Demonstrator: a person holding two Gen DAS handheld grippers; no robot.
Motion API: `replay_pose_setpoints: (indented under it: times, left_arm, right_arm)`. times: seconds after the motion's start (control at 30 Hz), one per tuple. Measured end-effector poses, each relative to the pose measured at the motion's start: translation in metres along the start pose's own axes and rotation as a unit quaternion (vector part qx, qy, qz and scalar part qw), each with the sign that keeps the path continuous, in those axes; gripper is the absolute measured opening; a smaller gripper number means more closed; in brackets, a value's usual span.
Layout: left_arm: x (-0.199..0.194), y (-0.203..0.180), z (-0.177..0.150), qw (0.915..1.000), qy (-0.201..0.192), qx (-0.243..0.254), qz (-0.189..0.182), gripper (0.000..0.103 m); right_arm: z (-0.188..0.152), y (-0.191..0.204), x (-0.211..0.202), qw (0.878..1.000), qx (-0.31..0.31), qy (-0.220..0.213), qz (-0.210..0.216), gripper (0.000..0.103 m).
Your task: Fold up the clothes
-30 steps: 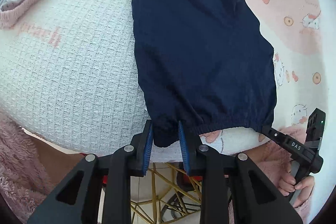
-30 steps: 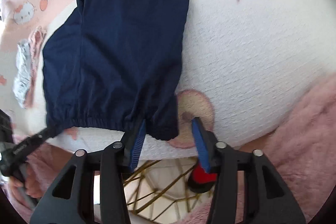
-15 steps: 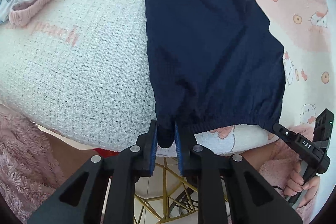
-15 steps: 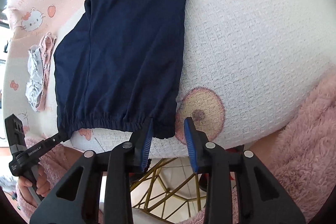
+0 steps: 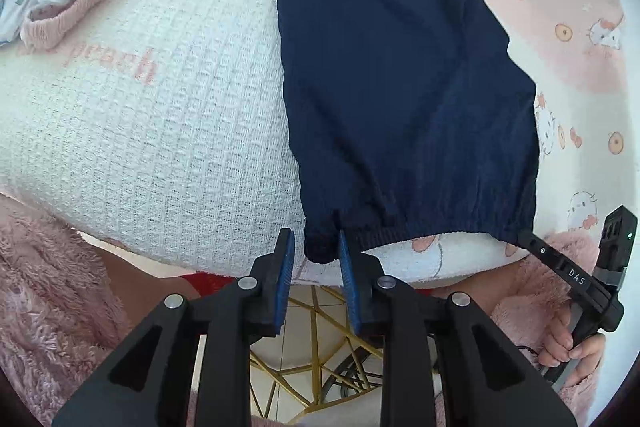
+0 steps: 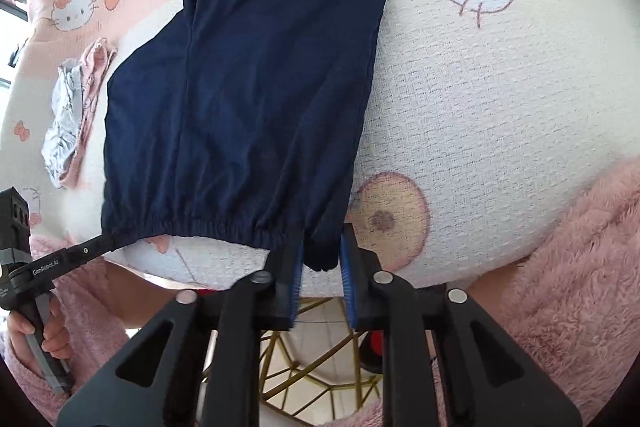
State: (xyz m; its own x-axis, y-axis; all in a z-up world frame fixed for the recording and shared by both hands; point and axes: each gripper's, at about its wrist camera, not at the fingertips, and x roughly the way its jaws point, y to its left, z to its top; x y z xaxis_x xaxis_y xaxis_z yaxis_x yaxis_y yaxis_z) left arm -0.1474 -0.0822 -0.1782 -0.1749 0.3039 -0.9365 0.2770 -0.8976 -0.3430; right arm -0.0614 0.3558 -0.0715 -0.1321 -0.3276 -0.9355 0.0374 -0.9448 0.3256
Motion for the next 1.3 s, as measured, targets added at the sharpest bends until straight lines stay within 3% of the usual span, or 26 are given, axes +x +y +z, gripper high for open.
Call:
replay_pose_setpoints:
  times: [0.07, 0.13, 0.17, 0.23, 0.33, 0.47, 0.6, 0.63, 0.7, 0.8, 1.0, 1.07, 1.13, 1.2, 1.23, 1.3]
  left_arm:
    - [-0.017, 0.001, 0.013, 0.9997, -0.025, 0.002, -0.007, 0.027]
    - [-0.025, 0.007, 0.037, 0.9989, -0.043, -0.003, -0.018, 0.039]
    - [-0.024, 0.007, 0.040, 0.9988, -0.044, -0.008, -0.016, 0.040]
    - [-0.023, 0.024, 0.051, 0.9987, -0.049, -0.008, 0.007, 0.040]
    - [-0.019, 0.038, 0.100, 0.9978, -0.060, -0.003, 0.028, 0.040]
    - [0.004, 0.037, 0.139, 0.9975, -0.064, -0.020, 0.022, 0.040]
    - [0.019, 0.042, 0.158, 0.9977, -0.061, -0.030, 0.004, 0.037]
    - [0.022, 0.041, 0.159, 0.9981, -0.058, -0.024, 0.004, 0.025]
    - [0.028, 0.035, 0.160, 0.9981, -0.058, -0.003, 0.020, 0.012]
    - [0.025, 0.034, 0.158, 0.9963, -0.074, 0.015, 0.041, 0.005]
    - [0.026, 0.029, 0.154, 0.9896, -0.103, 0.036, 0.094, 0.007]
    - [0.011, 0.030, 0.147, 0.9867, -0.098, 0.047, 0.121, 0.010]
    - [-0.007, 0.024, 0.132, 0.9829, -0.123, 0.042, 0.130, 0.012]
    - [-0.022, 0.012, 0.110, 0.9831, -0.134, 0.055, 0.112, 0.021]
    - [-0.025, 0.004, 0.096, 0.9854, -0.127, 0.069, 0.089, 0.027]
    - [-0.017, -0.014, 0.066, 0.9903, -0.100, 0.090, 0.034, 0.030]
  right_arm:
    - [0.004, -0.001, -0.011, 0.999, 0.006, -0.018, 0.026, 0.026]
    - [0.013, 0.002, -0.020, 0.998, 0.010, -0.037, 0.045, 0.027]
    - [0.022, 0.006, -0.019, 0.998, 0.011, -0.046, 0.047, 0.030]
    - [0.038, 0.012, -0.020, 0.997, 0.008, -0.059, 0.042, 0.035]
    - [0.057, 0.015, -0.007, 0.999, 0.011, -0.050, 0.006, 0.036]
    - [0.072, 0.007, 0.004, 0.997, 0.050, -0.047, 0.029, 0.036]
    - [0.096, -0.004, 0.015, 0.998, 0.047, -0.035, 0.003, 0.036]
    - [0.104, -0.005, 0.019, 0.998, 0.045, -0.035, 0.001, 0.036]
    - [0.119, -0.003, 0.026, 0.998, 0.044, -0.036, 0.003, 0.036]
    - [0.136, 0.003, 0.037, 0.999, 0.036, -0.041, -0.006, 0.036]
    - [0.135, 0.011, 0.041, 0.998, 0.011, -0.064, -0.026, 0.036]
    - [0.132, 0.013, 0.037, 0.997, 0.010, -0.068, -0.041, 0.037]
    - [0.124, 0.016, 0.026, 0.996, 0.011, -0.077, -0.050, 0.036]
    - [0.110, 0.021, 0.016, 0.996, 0.006, -0.085, -0.038, 0.036]
    - [0.102, 0.024, 0.011, 0.996, 0.004, -0.088, -0.030, 0.037]
    - [0.088, 0.033, 0.015, 0.998, -0.006, -0.064, -0.006, 0.036]
